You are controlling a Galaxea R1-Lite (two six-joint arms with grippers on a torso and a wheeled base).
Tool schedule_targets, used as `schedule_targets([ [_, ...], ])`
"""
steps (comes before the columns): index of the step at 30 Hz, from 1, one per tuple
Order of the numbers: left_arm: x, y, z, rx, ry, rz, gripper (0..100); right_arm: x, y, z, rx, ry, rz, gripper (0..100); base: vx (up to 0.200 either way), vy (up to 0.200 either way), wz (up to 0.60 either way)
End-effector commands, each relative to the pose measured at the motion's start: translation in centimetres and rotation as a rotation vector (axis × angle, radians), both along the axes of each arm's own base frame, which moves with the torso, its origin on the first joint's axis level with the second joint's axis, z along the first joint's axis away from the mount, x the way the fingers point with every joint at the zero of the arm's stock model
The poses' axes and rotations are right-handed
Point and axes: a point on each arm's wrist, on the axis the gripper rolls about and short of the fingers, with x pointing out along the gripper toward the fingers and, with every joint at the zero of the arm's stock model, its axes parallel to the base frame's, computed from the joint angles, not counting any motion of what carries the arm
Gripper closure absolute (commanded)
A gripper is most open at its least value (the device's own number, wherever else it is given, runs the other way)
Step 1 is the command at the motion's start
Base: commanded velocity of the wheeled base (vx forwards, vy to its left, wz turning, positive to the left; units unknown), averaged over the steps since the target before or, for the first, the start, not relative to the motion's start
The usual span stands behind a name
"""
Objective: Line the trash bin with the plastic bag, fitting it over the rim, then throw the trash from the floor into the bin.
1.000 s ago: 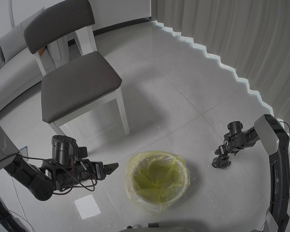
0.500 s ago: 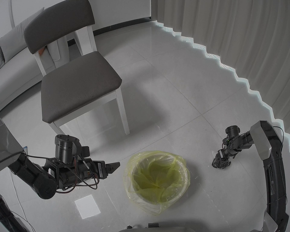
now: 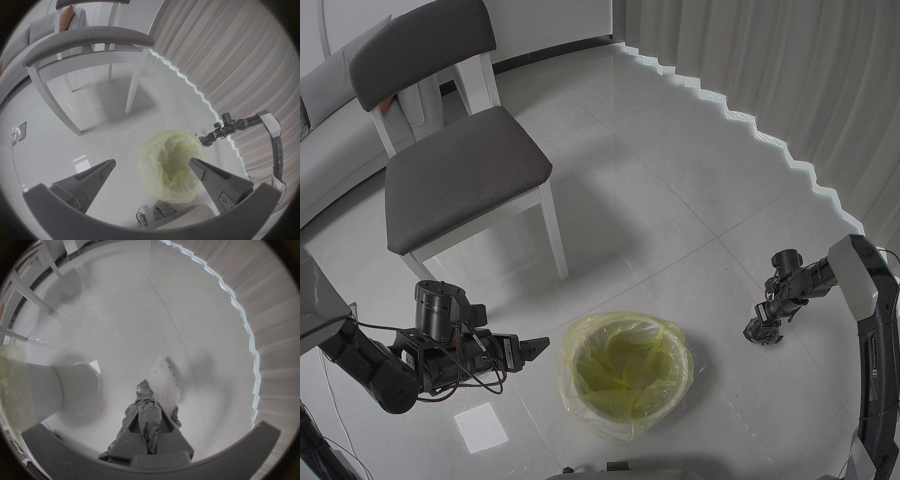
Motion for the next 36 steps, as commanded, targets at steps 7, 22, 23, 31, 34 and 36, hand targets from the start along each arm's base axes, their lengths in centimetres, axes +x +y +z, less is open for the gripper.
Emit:
schedule_targets([
  [7,-0.7,-0.6,-0.4,-0.034,-0.004,-0.012,0,-12.3,9.9,19.9,0.078,-0.294,0.293,100,0.000,0.000,0.00],
  [22,-0.9,-0.5,-0.2,-0.062,-0.084,-0.006,0,-23.5,24.2,19.1,0.269,-0.398,0.678,100,0.000,0.000,0.00],
  [23,-0.9,-0.5,-0.2,-0.064,-0.086,-0.008,0,-23.7,24.8,18.2,0.266,-0.366,0.690,100,0.000,0.000,0.00],
  [31,-0.8,-0.3,-0.3,-0.080,-0.120,-0.002,0,-24.4,27.4,14.0,0.228,-0.238,0.736,100,0.000,0.000,0.00],
  [34,-0.8,-0.3,-0.3,-0.084,-0.119,-0.004,0,-24.1,27.9,12.9,0.216,-0.209,0.738,100,0.000,0.000,0.00],
  [36,-0.8,-0.2,-0.3,-0.083,-0.118,0.001,0,-24.0,28.1,12.6,0.213,-0.204,0.740,100,0.000,0.000,0.00],
])
